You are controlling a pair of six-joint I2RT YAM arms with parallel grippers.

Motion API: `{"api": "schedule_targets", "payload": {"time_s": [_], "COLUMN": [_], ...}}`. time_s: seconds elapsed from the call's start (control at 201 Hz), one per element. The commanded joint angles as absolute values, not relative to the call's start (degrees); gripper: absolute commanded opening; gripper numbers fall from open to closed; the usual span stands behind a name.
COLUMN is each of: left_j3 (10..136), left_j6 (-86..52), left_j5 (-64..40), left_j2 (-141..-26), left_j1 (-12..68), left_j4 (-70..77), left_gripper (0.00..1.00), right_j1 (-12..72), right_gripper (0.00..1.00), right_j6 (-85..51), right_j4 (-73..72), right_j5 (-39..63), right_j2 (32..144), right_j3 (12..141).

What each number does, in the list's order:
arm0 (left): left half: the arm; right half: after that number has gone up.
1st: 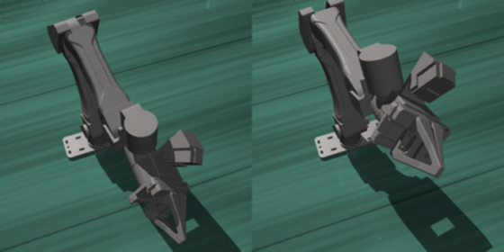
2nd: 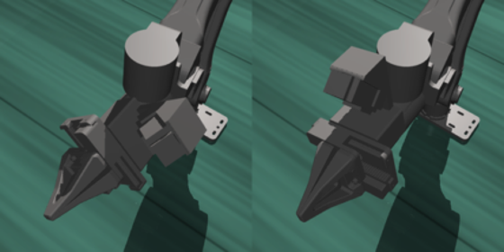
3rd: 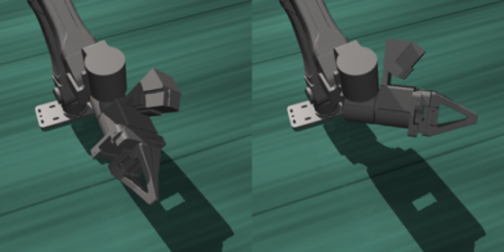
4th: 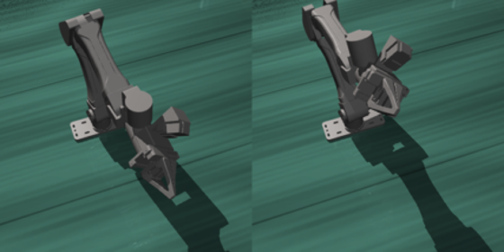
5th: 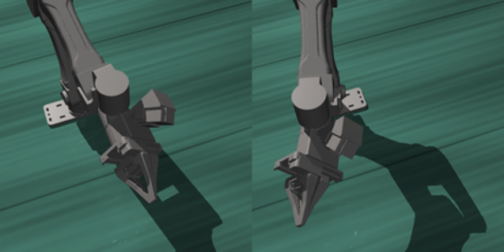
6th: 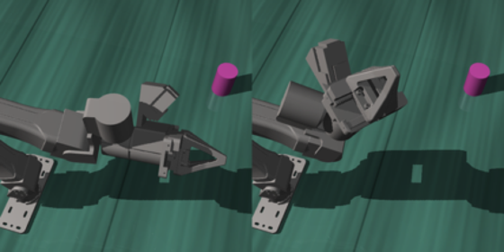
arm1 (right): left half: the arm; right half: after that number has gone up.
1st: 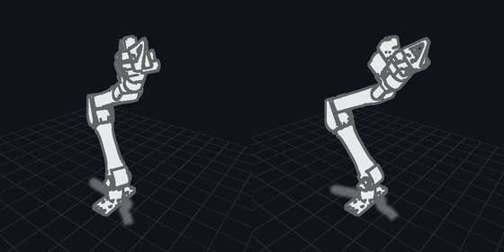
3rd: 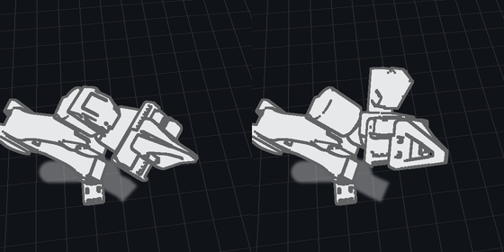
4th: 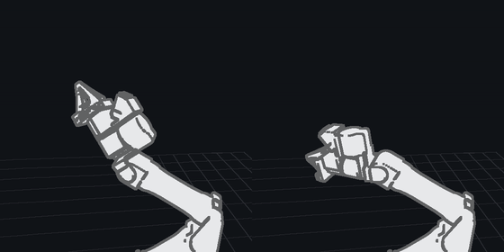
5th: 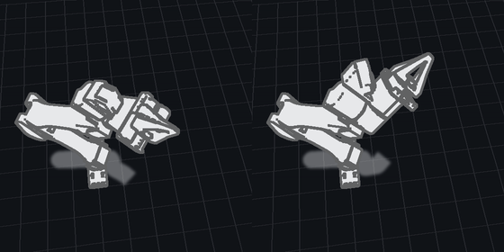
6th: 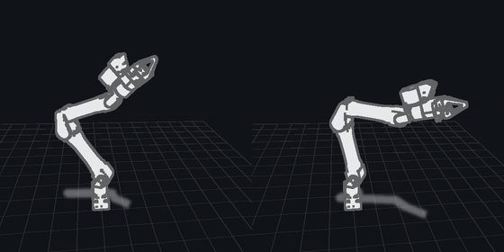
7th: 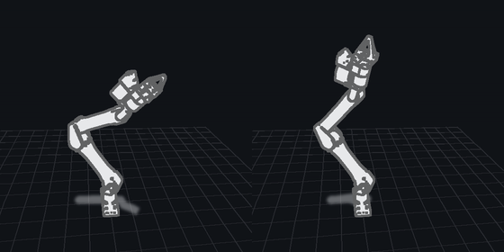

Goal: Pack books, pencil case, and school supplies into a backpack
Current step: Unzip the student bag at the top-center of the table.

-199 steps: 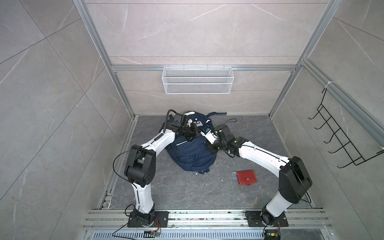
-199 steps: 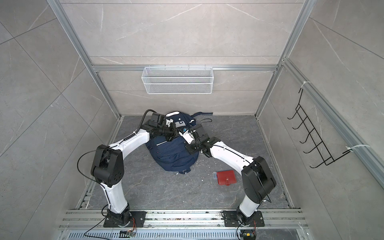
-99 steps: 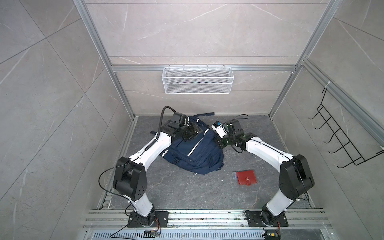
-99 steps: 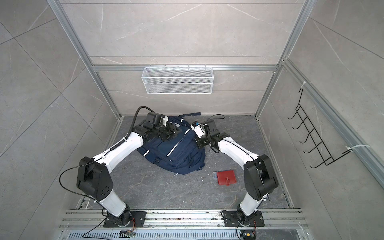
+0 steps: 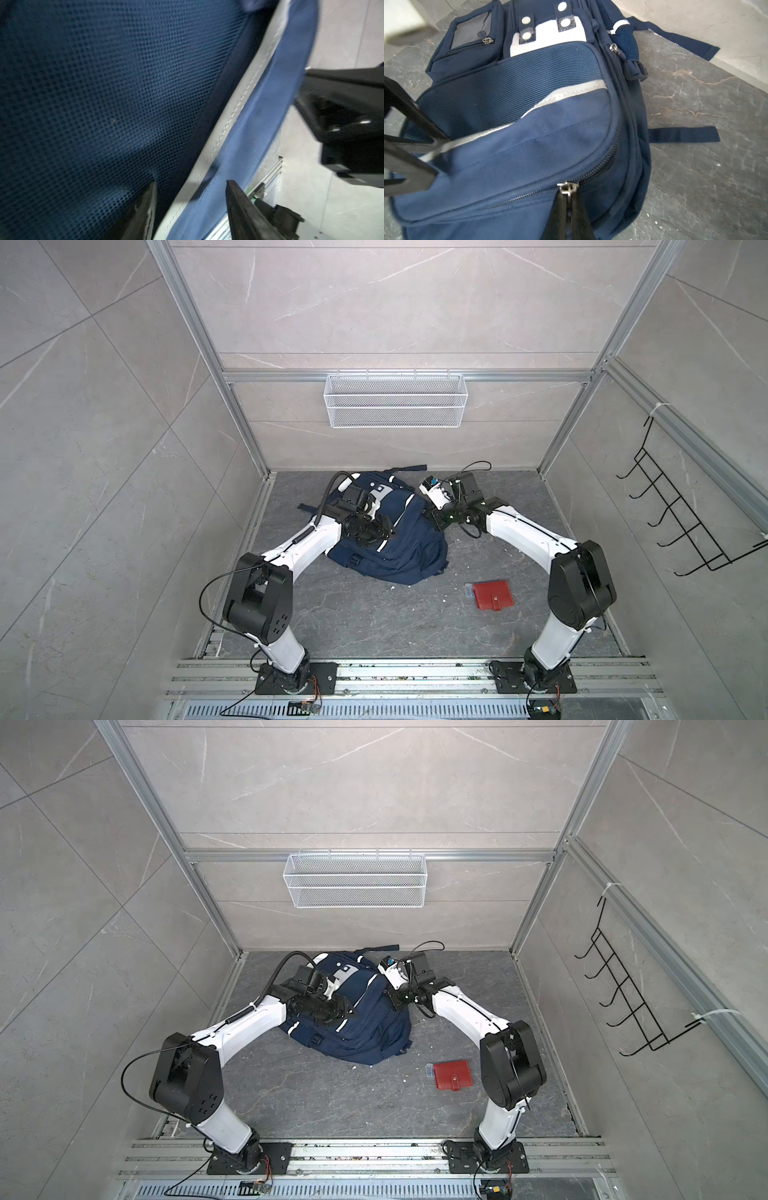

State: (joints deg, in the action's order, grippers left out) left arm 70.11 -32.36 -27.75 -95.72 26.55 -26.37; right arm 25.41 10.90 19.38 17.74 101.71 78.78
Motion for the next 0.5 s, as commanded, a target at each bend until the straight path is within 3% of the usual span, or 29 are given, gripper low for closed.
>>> {"api": "schedule_targets", "payload": {"time_s": [0.0,0.119,0.239,0.334,0.493], "left_j3": [70.0,69.6,69.4,69.9,70.3], "left_j6": [-27.7,-28.2,-30.3,-32.7,-38.9], "left_j5": [-31.4,-33.3,-37.3,-40.5,-40.0], "left_j2": [-96.8,-96.8,-96.3,-95.5,-93.8], "left_j1": [28.9,30.9,31.3,31.3,30.1], "left_j4": [-23.9,-21.3,-16.1,-12.2,-6.7], "left_gripper": [0.52,0.41,0.14,0.0,0.0], "right_j1": [25.6,25.6,25.6,25.6,25.6], "right_gripper": [0.0,0.0,0.0,0.0,0.0], "right_j6": [12.5,12.9,13.4,14.0,15.4], "right_j4": [19.2,19.5,19.9,20.4,22.1], "right_j5": [19.9,20.0,20.1,19.9,19.8], "right_j2": [102.7,102.7,102.7,102.7,101.7], "right_j3": [81.0,81.1,81.2,81.3,80.6]}}
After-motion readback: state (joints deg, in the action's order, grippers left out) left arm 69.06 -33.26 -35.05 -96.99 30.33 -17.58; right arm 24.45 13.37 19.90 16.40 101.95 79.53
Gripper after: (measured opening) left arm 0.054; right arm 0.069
